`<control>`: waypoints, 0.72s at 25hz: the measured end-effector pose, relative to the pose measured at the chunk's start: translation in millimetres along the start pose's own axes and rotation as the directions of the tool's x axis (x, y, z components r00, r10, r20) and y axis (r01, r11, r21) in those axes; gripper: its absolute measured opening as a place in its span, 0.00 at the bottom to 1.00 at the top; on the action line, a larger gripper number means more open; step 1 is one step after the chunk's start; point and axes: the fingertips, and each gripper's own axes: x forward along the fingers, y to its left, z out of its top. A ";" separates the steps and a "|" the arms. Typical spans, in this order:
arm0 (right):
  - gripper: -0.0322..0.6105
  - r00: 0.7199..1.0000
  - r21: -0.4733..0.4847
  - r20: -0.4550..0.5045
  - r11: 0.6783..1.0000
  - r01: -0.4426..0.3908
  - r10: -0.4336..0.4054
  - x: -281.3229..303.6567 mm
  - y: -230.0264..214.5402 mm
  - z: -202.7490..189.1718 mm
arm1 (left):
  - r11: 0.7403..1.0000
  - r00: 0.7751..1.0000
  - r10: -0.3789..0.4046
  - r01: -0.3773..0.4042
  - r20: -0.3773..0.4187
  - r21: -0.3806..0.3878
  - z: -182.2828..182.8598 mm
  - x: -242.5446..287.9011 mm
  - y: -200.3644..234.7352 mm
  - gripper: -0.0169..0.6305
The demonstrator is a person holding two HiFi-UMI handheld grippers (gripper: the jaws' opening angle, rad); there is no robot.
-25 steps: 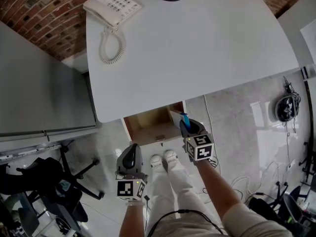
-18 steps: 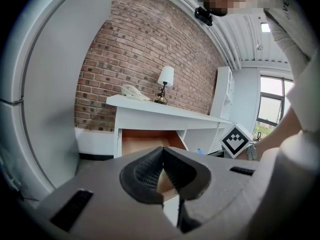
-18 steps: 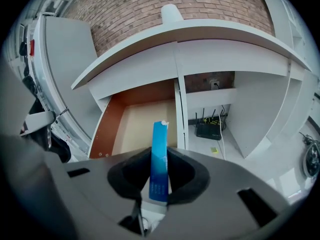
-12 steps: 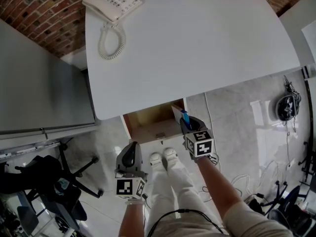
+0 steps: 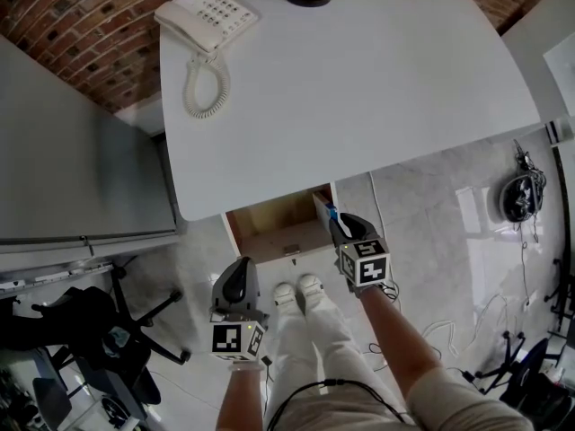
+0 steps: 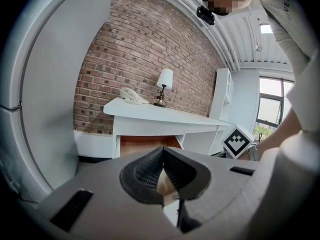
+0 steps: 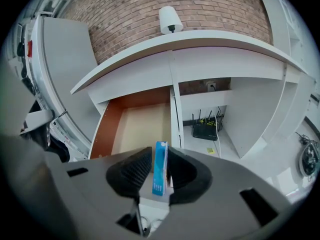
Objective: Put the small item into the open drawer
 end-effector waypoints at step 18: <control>0.09 0.994 -0.090 0.079 0.994 -0.068 0.075 -59.0 22.2 44.8 | 1.000 0.999 0.002 -0.003 0.042 0.030 47.4 -17.6 -10.6 0.03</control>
